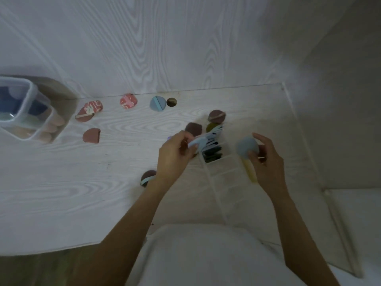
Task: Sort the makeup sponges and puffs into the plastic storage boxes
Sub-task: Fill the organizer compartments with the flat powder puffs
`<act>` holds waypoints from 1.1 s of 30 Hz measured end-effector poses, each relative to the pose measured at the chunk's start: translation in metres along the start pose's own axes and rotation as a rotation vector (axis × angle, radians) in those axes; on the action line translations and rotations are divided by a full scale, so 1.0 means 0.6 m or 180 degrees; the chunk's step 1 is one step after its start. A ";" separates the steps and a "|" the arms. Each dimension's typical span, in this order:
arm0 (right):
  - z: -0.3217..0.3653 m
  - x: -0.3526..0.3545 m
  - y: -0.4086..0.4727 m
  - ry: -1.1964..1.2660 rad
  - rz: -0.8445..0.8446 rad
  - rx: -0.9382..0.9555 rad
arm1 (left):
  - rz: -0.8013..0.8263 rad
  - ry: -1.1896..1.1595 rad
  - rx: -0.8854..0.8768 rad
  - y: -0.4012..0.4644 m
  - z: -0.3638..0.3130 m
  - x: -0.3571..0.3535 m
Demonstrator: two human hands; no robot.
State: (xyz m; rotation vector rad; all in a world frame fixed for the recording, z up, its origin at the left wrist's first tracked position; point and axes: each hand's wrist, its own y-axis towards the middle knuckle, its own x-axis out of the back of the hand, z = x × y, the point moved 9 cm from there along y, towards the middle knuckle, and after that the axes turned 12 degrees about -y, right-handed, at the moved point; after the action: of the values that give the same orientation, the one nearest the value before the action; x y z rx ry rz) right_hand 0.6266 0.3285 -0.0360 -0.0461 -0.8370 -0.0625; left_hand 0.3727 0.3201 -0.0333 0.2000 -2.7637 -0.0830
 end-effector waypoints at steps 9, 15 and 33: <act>-0.017 0.019 -0.030 0.0258 -0.0204 -0.0108 | 0.0798 0.1418 -0.1437 -0.052 -0.070 -0.149; 0.000 0.020 -0.031 0.0329 -0.0202 0.0040 | 0.0855 0.1410 -0.1381 -0.064 -0.074 -0.143; 0.011 0.014 -0.036 0.0357 -0.0212 0.0210 | 0.1099 0.2183 -0.1214 -0.069 -0.060 -0.164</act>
State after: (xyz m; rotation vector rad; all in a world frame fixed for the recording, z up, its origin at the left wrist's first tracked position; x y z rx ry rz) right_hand 0.6257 0.3068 -0.0247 0.0471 -0.7278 -0.0994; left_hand 0.4822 0.2929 -0.0381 -0.2977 -2.0139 -0.3700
